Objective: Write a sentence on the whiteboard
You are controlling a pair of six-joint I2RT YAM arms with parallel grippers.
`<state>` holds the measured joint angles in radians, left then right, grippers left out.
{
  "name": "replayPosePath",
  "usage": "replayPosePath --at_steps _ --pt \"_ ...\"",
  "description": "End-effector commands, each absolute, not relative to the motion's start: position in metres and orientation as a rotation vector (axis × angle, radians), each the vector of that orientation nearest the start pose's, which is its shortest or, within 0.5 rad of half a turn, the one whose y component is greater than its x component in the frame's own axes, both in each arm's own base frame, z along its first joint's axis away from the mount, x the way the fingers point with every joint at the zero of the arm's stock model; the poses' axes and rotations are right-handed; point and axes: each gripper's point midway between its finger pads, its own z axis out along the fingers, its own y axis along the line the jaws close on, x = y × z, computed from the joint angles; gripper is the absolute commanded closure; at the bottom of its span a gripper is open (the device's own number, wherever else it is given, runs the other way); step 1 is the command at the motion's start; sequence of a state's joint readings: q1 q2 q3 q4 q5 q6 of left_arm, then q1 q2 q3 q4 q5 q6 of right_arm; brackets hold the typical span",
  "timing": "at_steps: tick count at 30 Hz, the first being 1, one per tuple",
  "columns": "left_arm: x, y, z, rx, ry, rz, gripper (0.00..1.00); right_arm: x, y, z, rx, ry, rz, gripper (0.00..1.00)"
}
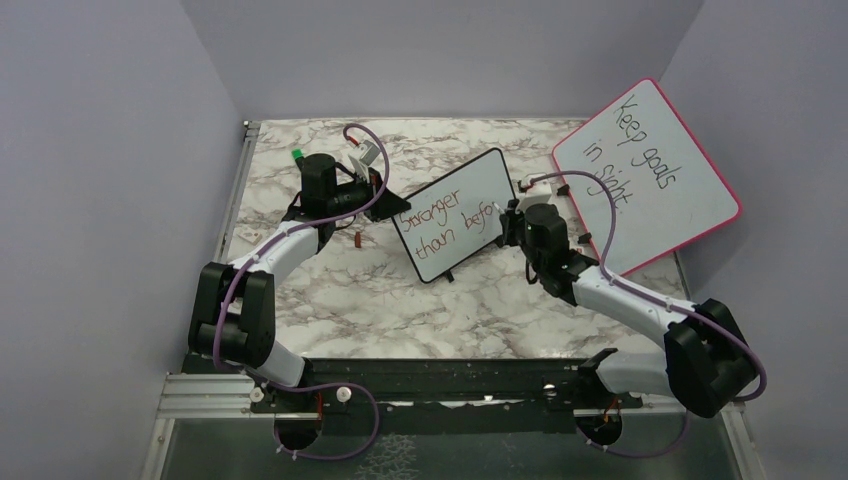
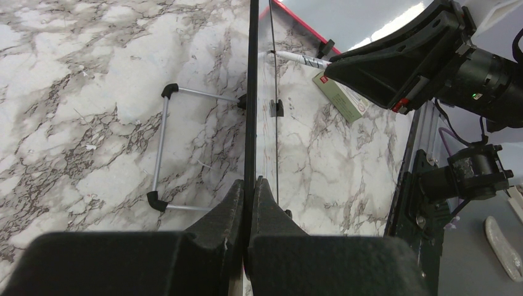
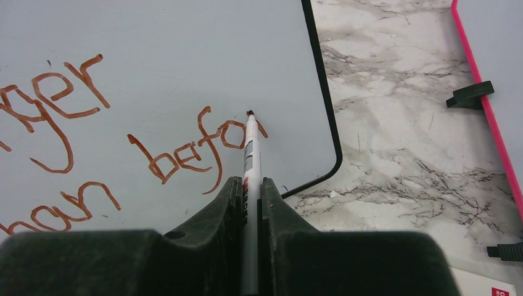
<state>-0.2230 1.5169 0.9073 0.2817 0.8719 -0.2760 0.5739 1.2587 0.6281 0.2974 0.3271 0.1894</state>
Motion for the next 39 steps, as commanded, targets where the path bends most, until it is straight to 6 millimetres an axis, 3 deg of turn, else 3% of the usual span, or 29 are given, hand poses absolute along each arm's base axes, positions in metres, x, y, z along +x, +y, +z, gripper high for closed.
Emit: replayPosePath --at_steps 1,12,31,39 --pt "0.351 -0.218 0.153 0.538 1.990 -1.104 1.00 0.362 0.177 0.163 -0.151 1.851 0.233 0.99" --pt "0.352 -0.218 0.154 0.542 1.988 -1.103 1.00 0.369 0.172 0.161 -0.128 1.846 0.193 0.99" --pt "0.351 -0.217 0.153 0.534 1.994 -1.093 1.00 0.373 0.166 0.174 -0.102 1.805 0.189 0.99" --pt "0.352 -0.216 0.154 0.527 1.998 -1.082 1.00 0.365 0.147 0.169 -0.062 1.826 0.129 0.99"
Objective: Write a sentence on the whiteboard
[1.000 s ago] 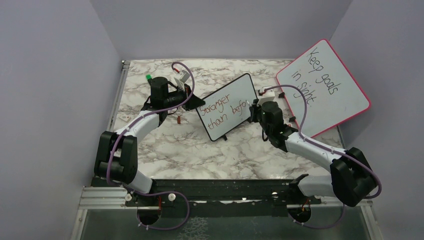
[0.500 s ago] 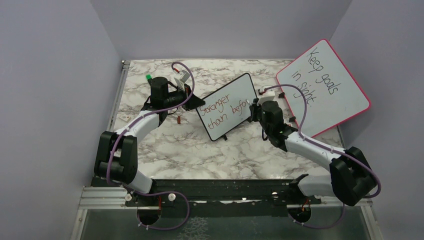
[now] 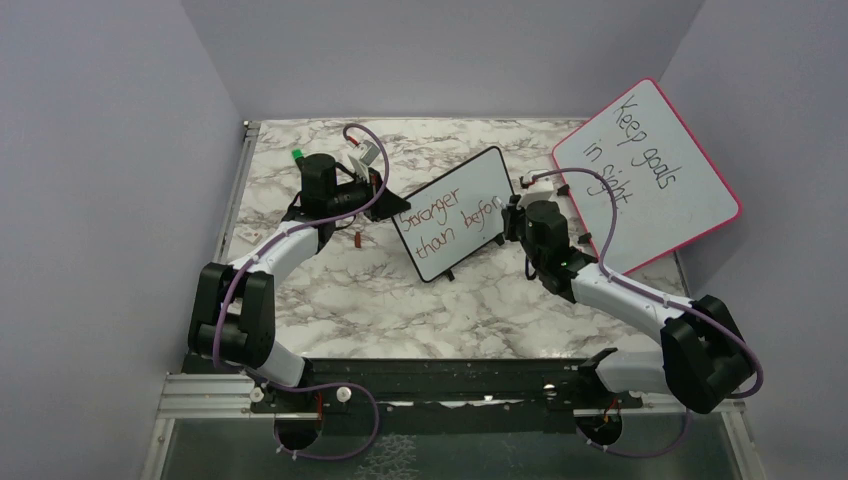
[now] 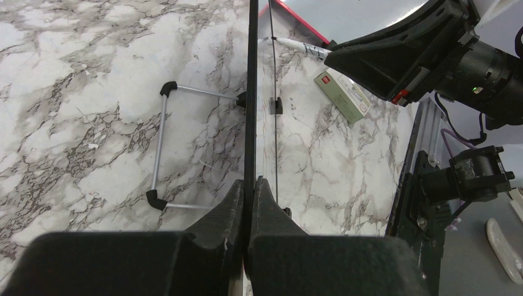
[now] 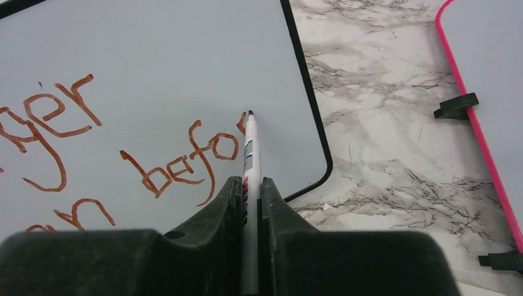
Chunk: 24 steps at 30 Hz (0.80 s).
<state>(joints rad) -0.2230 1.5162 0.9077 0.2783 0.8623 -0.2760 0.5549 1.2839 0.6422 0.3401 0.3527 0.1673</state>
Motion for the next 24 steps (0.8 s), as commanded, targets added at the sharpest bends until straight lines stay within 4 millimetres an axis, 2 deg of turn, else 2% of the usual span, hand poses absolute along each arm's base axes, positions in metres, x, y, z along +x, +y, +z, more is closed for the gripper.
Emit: replayPosePath --at_steps 1,4,10,24 --pt "0.352 -0.216 0.154 0.528 1.998 -1.081 1.00 0.364 0.148 0.170 -0.067 1.821 0.143 0.99" --pt "0.352 -0.216 0.153 0.526 1.999 -1.081 1.00 0.360 0.149 0.172 -0.081 1.821 0.158 0.99" --pt "0.352 -0.216 0.154 0.526 1.998 -1.082 1.00 0.356 0.149 0.158 -0.095 1.865 0.159 0.99" --pt "0.352 -0.216 0.154 0.527 1.997 -1.084 1.00 0.360 0.154 0.149 -0.114 1.886 0.177 0.99"
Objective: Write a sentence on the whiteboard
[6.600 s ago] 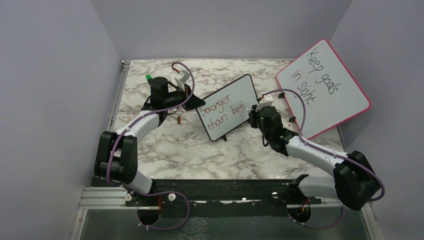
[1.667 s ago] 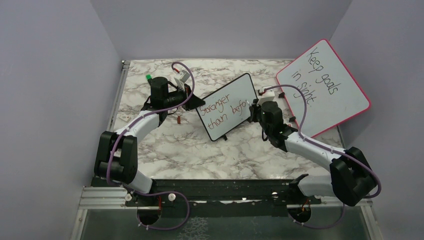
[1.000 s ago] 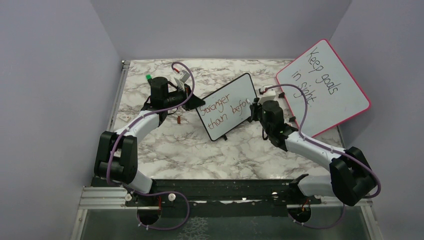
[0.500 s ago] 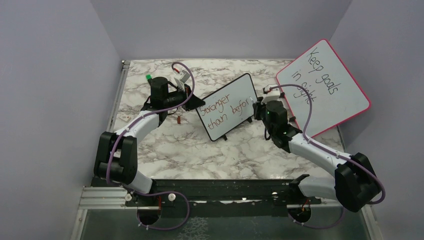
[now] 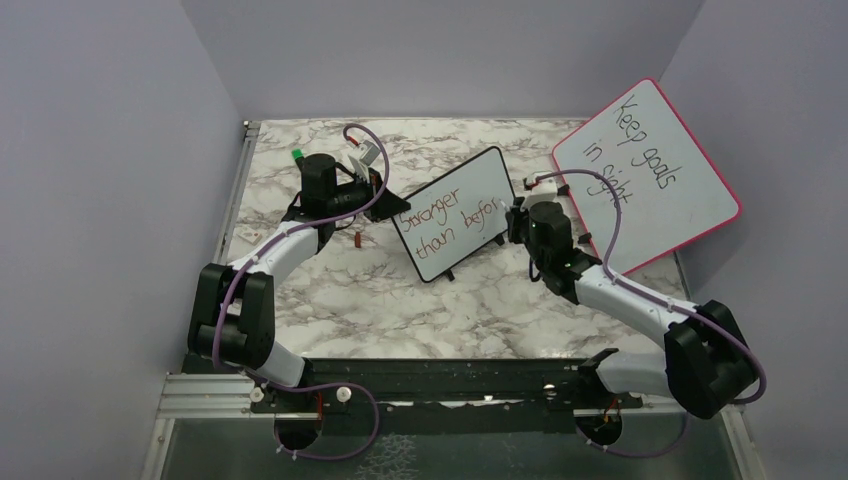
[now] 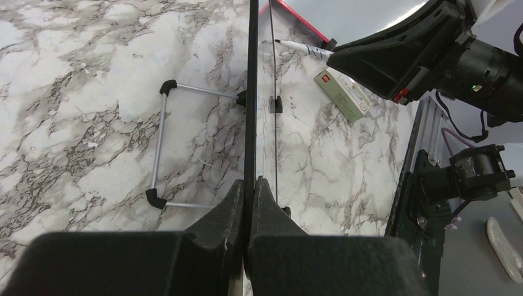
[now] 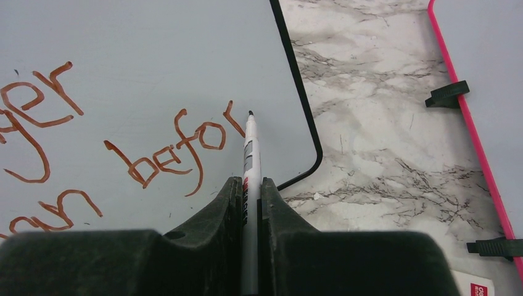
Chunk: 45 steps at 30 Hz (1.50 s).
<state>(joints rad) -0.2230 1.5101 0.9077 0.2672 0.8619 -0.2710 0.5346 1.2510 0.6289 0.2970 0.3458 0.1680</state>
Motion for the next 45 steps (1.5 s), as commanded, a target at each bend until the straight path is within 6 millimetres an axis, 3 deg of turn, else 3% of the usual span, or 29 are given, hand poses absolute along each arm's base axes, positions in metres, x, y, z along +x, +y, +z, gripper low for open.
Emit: replayPosePath --at_steps 1,32,45 --pt "0.352 -0.216 0.154 0.528 1.997 -1.083 1.00 0.361 0.154 0.148 -0.113 1.885 0.177 0.99" --pt "0.350 -0.217 0.155 0.537 1.997 -1.093 1.00 0.380 0.149 0.161 -0.078 1.832 0.146 0.99" --pt "0.351 -0.216 0.155 0.533 1.997 -1.090 1.00 0.379 0.162 0.173 -0.142 1.800 0.216 0.99"
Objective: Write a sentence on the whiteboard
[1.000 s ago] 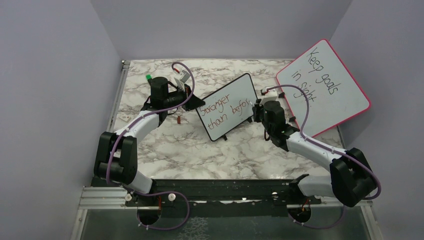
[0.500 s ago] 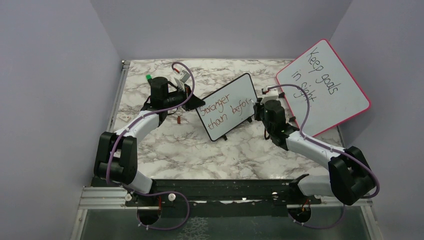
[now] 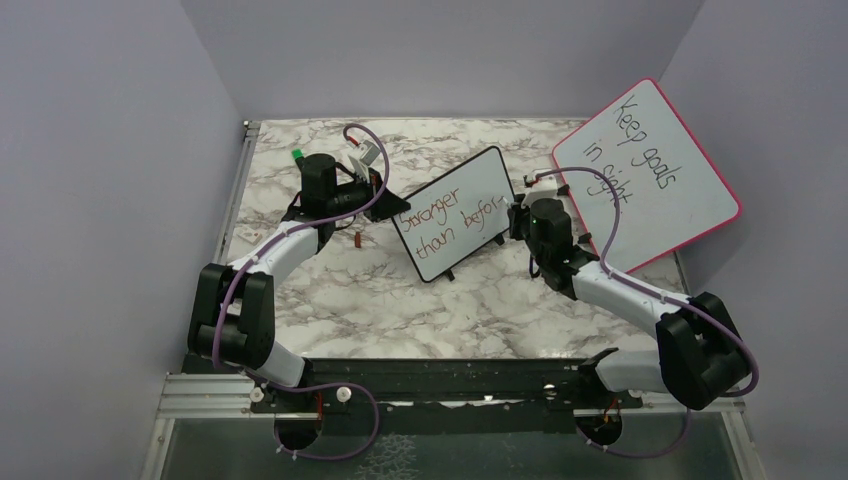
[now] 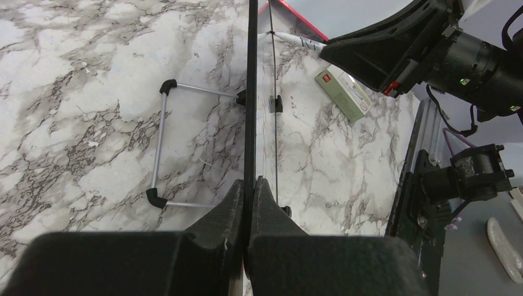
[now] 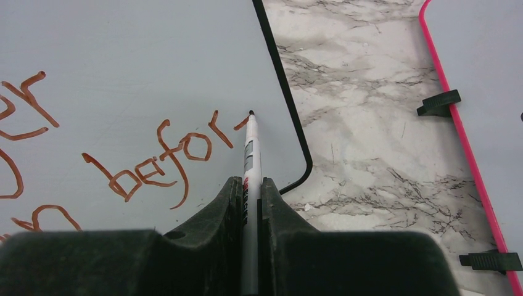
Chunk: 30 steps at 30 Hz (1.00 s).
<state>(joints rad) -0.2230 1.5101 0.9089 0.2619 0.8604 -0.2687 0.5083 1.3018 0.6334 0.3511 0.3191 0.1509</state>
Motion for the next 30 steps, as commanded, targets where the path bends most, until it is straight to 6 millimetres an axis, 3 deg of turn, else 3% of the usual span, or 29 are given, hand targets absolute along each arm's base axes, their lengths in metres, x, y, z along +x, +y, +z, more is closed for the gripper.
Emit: replayPosePath --at_steps 1,16,30 --pt "0.351 -0.216 0.156 0.534 1.996 -1.089 1.00 0.378 0.163 0.173 -0.147 1.802 0.220 0.99" --pt "0.351 -0.216 0.156 0.532 1.995 -1.087 1.00 0.375 0.169 0.181 -0.170 1.786 0.262 0.99" --pt "0.352 -0.216 0.158 0.530 1.991 -1.087 1.00 0.358 0.165 0.148 -0.163 1.905 0.274 0.99"
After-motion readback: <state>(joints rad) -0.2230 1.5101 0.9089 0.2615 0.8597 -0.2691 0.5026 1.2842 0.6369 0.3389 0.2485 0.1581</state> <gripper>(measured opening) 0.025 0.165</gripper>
